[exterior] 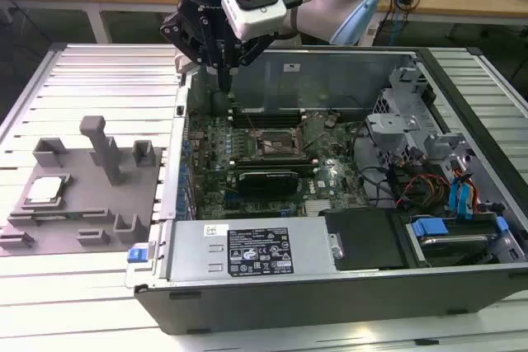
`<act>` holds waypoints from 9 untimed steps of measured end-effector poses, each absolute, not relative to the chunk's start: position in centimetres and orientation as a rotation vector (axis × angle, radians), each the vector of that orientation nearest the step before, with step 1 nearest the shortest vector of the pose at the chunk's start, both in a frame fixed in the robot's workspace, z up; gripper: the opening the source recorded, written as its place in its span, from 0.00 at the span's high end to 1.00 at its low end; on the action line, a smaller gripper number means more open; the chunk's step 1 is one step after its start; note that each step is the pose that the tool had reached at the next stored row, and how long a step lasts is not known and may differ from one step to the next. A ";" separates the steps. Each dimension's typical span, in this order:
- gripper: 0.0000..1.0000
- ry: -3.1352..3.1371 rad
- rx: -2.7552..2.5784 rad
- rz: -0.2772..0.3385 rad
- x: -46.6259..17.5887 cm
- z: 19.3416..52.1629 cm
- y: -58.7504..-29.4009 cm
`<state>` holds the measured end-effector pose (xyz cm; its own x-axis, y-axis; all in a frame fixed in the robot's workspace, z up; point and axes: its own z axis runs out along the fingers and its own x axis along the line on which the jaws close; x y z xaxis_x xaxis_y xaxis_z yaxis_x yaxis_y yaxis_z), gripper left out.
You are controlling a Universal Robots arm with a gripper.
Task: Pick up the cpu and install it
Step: 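Reach for the cpu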
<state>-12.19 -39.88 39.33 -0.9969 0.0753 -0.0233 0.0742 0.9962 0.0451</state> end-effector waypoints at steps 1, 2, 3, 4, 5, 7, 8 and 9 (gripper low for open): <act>0.89 3.114 0.117 0.069 -12.2 39.3 -39.9; 0.89 3.114 0.117 0.069 -12.2 39.3 -39.9; 0.89 3.114 0.117 0.069 -12.2 39.3 -39.9; 0.89 3.114 0.117 0.069 -12.2 39.3 -39.9; 0.89 3.114 0.116 0.069 -12.2 39.3 -39.9; 0.89 3.114 0.117 0.069 -12.2 39.3 -39.9; 0.89 3.114 0.117 0.069 -12.3 39.3 -39.9; 0.89 3.114 0.117 0.069 -12.3 39.3 -39.9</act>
